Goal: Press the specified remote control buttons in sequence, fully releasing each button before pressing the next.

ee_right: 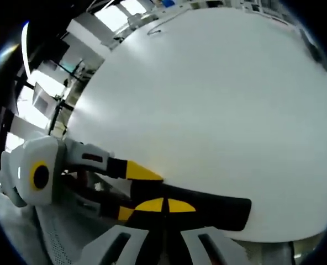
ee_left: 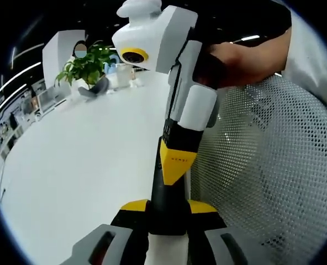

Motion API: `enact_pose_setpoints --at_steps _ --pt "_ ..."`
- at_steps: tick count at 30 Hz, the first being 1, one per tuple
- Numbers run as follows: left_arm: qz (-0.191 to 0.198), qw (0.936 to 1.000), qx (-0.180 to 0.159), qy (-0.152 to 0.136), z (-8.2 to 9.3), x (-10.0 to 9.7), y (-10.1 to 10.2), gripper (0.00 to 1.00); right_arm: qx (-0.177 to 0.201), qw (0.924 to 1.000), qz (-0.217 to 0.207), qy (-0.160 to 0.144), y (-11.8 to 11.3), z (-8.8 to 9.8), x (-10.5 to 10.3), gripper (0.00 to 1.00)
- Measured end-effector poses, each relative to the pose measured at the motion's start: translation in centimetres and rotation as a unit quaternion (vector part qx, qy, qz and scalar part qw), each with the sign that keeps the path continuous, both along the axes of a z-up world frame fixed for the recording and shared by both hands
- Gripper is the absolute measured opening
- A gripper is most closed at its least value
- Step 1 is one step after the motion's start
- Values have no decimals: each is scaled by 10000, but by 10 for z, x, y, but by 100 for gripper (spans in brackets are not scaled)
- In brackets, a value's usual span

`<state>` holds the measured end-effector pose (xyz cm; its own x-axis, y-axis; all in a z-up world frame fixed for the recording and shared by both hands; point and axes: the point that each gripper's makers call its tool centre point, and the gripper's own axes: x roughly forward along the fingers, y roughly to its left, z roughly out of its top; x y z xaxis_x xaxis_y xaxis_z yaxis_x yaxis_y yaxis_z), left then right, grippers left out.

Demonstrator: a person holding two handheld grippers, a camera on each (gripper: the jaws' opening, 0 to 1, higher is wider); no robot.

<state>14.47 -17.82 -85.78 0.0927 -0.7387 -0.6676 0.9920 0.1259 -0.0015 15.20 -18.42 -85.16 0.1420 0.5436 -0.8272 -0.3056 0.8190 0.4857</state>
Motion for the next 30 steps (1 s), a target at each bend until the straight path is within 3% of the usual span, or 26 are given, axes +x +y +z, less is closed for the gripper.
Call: enact_pose_setpoints --at_steps 13,26,30 --pt "17 10000 5 1 0 0 0 25 -218 9993 242 -198 2 1 -1 0" --pt "209 9996 199 30 -1 1 -2 25 -191 9993 198 -236 0 4 0 0" --pt "222 9994 251 29 -1 1 -2 25 77 9982 -82 -592 -3 18 13 0"
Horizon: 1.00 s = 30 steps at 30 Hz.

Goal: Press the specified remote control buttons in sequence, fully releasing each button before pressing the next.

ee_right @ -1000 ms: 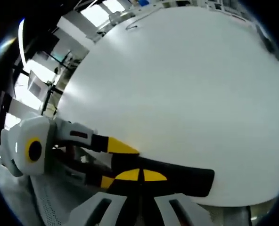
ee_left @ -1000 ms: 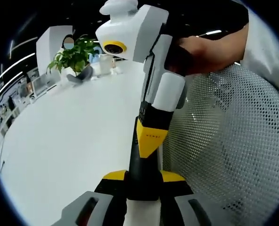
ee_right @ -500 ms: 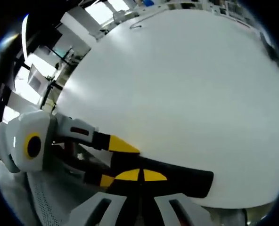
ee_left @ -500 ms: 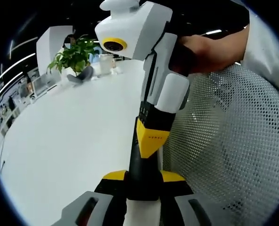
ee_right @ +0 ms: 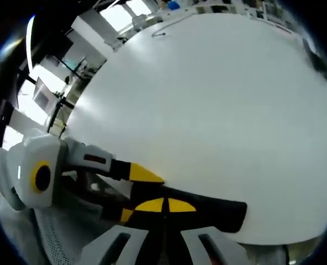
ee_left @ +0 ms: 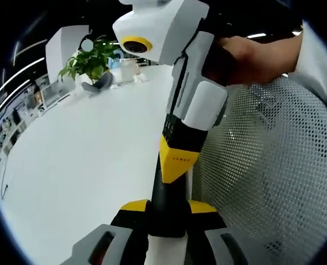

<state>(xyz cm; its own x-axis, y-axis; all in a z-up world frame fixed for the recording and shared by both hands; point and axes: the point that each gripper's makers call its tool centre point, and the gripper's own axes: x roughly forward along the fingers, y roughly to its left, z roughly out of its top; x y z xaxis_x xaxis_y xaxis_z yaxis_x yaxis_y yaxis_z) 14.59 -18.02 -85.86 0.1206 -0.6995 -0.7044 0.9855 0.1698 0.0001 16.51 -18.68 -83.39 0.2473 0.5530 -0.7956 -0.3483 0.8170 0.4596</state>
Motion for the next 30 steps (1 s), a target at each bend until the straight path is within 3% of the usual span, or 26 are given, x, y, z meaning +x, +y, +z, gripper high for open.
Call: enact_pose_setpoints --at_steps 4,6,8,9,10,17,20,23,25,26,30 --pt "8 10000 35 9 0 0 0 25 169 9984 -402 -357 -11 19 11 0" --pt "16 10000 52 11 0 0 0 25 258 9951 -649 -705 -19 33 19 0" --pt "-1 10000 74 20 0 0 1 25 248 9902 -782 -1128 -27 46 27 0" --pt "-8 10000 92 30 0 0 1 25 264 9842 -750 -1579 -31 58 32 0" --pt "-5 9999 97 32 0 0 1 24 166 9789 -857 -1847 -38 66 35 0" --pt "-18 9999 145 55 0 6 11 24 189 9636 -1362 -2295 -73 95 30 0" --pt "66 9998 179 39 1 14 18 24 148 9470 -1671 -2739 -95 113 32 3" --pt "66 9998 210 38 3 16 23 24 47 9419 -1755 -2862 -106 122 30 9" --pt "50 9998 211 27 3 16 23 24 -286 9312 -1818 -3147 -120 131 33 10" --pt "44 9997 223 31 3 16 24 24 -330 9248 -1863 -3300 -123 136 34 13" --pt "34 9996 291 44 2 19 27 24 -215 9160 -1908 -3523 -120 143 34 32"
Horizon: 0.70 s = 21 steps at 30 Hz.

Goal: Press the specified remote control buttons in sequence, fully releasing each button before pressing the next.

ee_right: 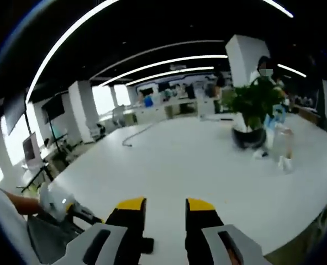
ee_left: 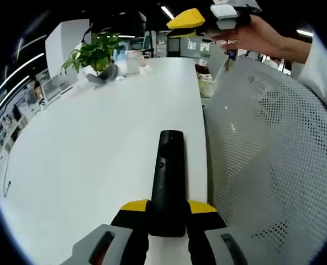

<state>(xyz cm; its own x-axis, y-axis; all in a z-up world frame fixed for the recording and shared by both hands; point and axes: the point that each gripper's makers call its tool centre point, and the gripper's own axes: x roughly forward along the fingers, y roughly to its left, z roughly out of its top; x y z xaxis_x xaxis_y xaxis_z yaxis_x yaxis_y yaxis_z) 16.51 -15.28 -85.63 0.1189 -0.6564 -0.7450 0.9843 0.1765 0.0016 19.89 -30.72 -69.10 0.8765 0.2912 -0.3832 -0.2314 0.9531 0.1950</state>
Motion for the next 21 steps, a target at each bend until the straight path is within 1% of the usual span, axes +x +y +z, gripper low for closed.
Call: enact_pose_setpoints --at_steps 2,4,5,6,7,8,9,10,12,13,14,16,17,18,19,21 --pt "2 10000 39 2 -1 2 2 24 -92 9999 -48 -87 0 -2 1 43" --pt "16 10000 79 -6 -1 5 4 24 -233 9994 -191 -154 -4 -4 2 51" --pt "29 10000 88 -15 -2 6 4 24 -247 9992 -276 -144 -6 -6 3 53" --pt "48 9999 92 -3 -2 7 5 24 -182 9987 -474 -55 -11 -11 3 53" --pt "98 9999 83 35 -3 9 6 24 -124 9984 -550 1 -13 -13 3 51" --pt "89 9999 80 4 -2 9 6 24 39 9980 -624 122 -16 -18 2 50" --pt "108 9999 91 5 -3 12 7 24 43 9977 -665 98 -17 -17 2 50" --pt "146 9998 106 16 -3 14 8 24 10 9969 -781 9 -23 -17 3 51" --pt "168 9998 130 18 -4 17 9 24 1 9958 -912 -68 -28 -16 2 55" --pt "173 9997 141 25 -5 18 9 24 -48 9951 -979 -111 -31 -16 3 58" --pt "175 9997 158 35 -5 19 10 24 -190 9941 -1060 -162 -35 -17 3 60" --pt "159 9997 186 10 -4 22 12 24 -300 9927 -1147 -218 -39 -18 3 65" --pt "151 9997 212 -19 -4 24 12 24 -259 9922 -1208 -166 -41 -19 3 64" --pt "148 9996 227 -30 -4 25 12 24 -98 9913 -1310 -78 -43 -22 1 62" --pt "149 9996 236 -36 -4 27 13 24 -40 9904 -1376 -121 -45 -20 1 61" --pt "156 9996 245 -17 -5 29 14 24 -88 9888 -1472 -222 -48 -20 3 70"
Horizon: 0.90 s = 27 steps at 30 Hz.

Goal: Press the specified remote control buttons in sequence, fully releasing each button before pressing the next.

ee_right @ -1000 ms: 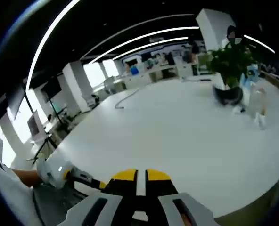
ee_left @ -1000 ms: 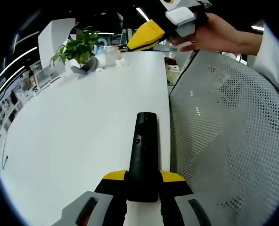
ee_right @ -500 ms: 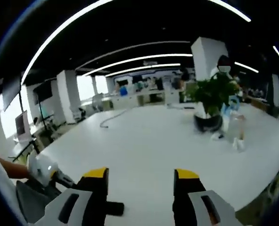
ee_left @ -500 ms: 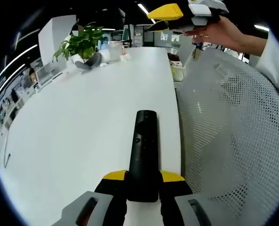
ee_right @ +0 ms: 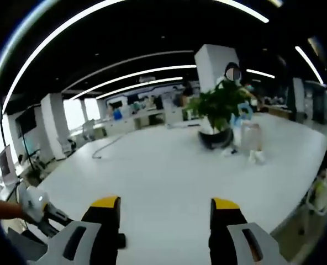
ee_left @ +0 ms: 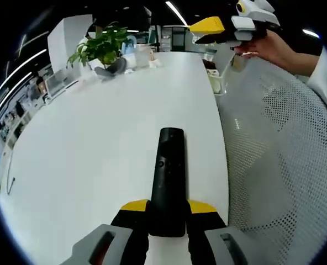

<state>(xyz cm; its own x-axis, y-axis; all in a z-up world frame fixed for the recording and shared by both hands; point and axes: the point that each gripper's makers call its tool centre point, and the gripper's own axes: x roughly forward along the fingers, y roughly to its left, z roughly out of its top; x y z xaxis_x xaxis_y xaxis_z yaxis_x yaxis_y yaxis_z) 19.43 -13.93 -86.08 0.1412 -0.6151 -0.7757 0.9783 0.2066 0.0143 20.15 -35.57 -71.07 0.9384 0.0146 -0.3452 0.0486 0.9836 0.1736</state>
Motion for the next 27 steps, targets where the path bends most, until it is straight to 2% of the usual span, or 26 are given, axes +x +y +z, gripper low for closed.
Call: enact_pose_setpoints --at_steps 2,5,7,8,10,18,23,27 --pt "-26 10000 20 -1 0 2 1 24 7 9999 -123 -49 -3 0 1 80" --pt "-68 9999 73 -15 0 5 4 24 -294 9990 -272 -185 -9 3 4 93" --pt "-89 9999 104 -27 1 8 5 24 -367 9980 -444 -275 -12 4 6 99" --pt "-95 9999 123 -29 0 10 6 24 -395 9977 -526 -153 -14 0 4 99" --pt "-93 9999 136 -22 1 14 7 24 -564 9950 -799 -183 -24 1 5 99" --pt "-115 9996 244 -24 1 28 12 24 -633 9949 -782 -93 -26 -5 8 99" --pt "-82 9995 286 59 1 42 15 24 -592 9949 -816 85 -29 -13 7 99" --pt "-173 9992 370 -15 1 50 15 24 -653 9949 -751 138 -27 -15 7 99"
